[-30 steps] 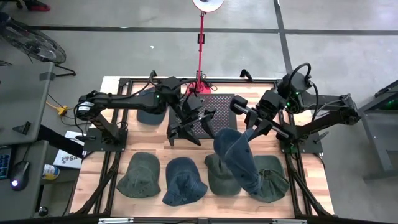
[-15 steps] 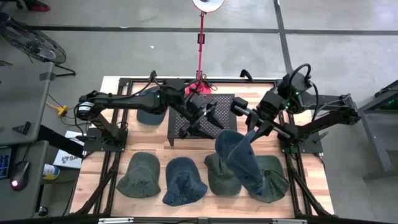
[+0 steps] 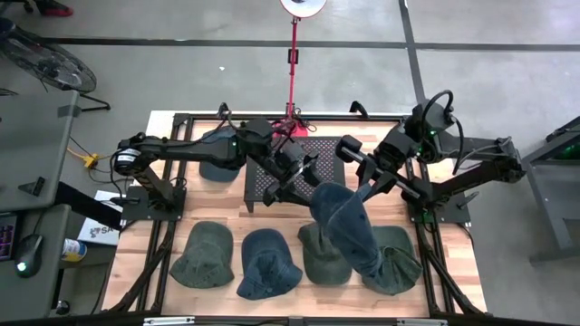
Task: Pick & Place hat
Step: Put the top right blue cap on the shelf
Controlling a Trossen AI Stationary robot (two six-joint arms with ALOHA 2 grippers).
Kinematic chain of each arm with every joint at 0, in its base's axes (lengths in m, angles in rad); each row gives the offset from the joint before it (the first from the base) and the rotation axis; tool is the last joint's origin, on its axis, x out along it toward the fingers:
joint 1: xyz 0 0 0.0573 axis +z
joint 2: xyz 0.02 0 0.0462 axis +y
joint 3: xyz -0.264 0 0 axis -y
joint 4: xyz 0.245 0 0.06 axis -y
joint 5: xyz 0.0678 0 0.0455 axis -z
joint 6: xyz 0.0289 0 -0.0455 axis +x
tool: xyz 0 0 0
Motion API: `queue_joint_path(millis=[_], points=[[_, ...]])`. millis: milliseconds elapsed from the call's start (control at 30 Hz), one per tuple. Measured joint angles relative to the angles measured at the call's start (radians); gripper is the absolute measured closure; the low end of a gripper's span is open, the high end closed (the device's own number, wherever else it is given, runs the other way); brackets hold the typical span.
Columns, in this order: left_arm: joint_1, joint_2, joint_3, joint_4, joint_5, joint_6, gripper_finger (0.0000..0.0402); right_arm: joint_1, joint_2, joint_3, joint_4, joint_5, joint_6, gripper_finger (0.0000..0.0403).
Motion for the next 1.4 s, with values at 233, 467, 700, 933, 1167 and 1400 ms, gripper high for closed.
queue_joint_path(millis=[233,467,700,933,1167,1400], points=[[-0.009,0.026,0.0,0.006,0.022,-0.064,0.0142,-0.036,0.0,0.0,0.0,0.0,0.008,0.0396],[-0.007,0.026,0.0,0.022,0.022,-0.115,0.0199,-0.057,0.0,0.0,-0.003,-0.005,0.027,0.0396],[-0.007,0.026,0.0,0.024,0.029,-0.115,0.03,-0.056,0.0,0.0,-0.007,-0.008,0.034,0.0396],[-0.008,0.025,0.0,0.034,0.077,-0.07,0.0388,-0.057,-0.001,0.0,-0.03,0.004,0.035,0.0379],[-0.007,0.025,0.0,0.041,0.088,-0.071,0.0394,-0.073,-0.006,0.0,-0.032,0.012,0.062,0.0374],[-0.004,0.025,0.001,0.037,0.073,-0.055,0.0396,-0.144,-0.039,0.0,-0.087,0.053,0.118,0.0372]])
